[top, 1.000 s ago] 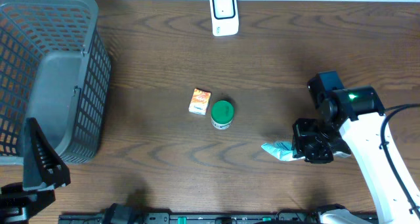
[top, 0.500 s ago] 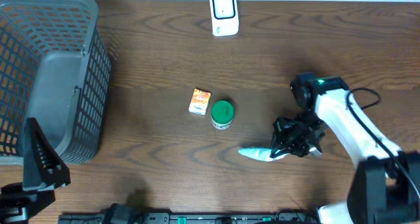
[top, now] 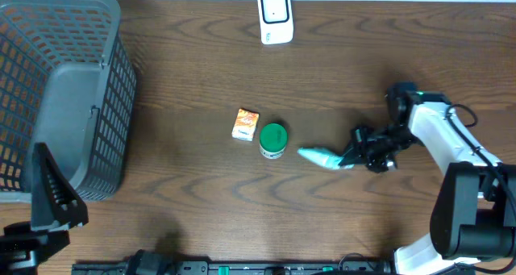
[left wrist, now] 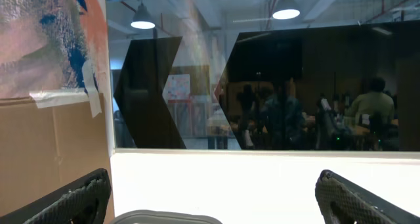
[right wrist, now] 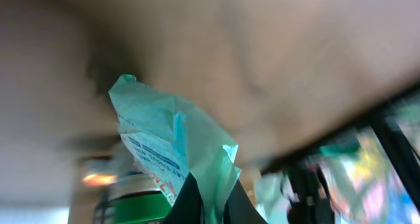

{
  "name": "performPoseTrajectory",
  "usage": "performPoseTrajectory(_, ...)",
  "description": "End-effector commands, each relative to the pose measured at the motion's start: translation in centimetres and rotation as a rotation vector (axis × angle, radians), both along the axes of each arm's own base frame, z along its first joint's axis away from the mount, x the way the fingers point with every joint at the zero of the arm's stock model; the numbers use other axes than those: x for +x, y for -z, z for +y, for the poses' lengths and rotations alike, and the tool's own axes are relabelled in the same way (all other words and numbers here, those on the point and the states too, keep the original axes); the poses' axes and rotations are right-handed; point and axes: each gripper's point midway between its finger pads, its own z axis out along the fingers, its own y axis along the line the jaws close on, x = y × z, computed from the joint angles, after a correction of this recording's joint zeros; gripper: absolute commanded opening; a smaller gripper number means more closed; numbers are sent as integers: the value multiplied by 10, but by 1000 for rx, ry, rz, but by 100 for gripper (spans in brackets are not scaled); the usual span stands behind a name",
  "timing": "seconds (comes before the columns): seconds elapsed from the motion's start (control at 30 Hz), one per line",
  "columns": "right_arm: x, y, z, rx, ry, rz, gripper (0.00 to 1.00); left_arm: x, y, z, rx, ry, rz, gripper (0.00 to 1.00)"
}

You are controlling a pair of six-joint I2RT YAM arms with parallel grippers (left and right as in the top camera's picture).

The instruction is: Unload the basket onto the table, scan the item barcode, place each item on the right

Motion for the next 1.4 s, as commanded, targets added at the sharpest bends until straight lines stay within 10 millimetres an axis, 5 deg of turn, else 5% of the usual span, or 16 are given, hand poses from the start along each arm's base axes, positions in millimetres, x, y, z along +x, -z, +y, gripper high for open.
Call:
performPoseTrajectory(0.0, 33, 3, -17, 36, -198, -323, 1, 1, 3, 3, 7, -23, -1, 99)
performPoseTrajectory(0.13, 64, -4, -13, 75, -436, -677, 3, 6, 6, 1, 8, -22, 2, 99)
performPoseTrajectory(0.37, 64, -7, -3, 89, -703, -878, 57, 16, 11, -1, 8, -23, 4, 99)
performPoseTrajectory(0.5, 67, -20, 2, 71, -822, -988, 68, 17, 11, -1, 8, -23, 4, 99)
performPoseTrajectory(0.63, 78, -29, 8, -102, -1130, -1136, 88, 17, 11, -1, 8, -23, 3, 99)
performPoseTrajectory(0.97, 106, -15, 20, -491, -1827, -1185, 93, 17, 11, -1, 8, -22, 3, 99)
performPoseTrajectory(1.07, 113, -4, 9, -562, -1880, -1110, 95, 17, 11, -1, 8, -22, 4, 99)
performPoseTrajectory(1.13, 108, 6, 6, -531, -1910, -1069, 88, 17, 11, -1, 8, -22, 4, 99)
performPoseTrajectory(1.37, 93, 42, 15, -384, -1942, -1014, 80, 17, 11, -1, 8, -23, 4, 99)
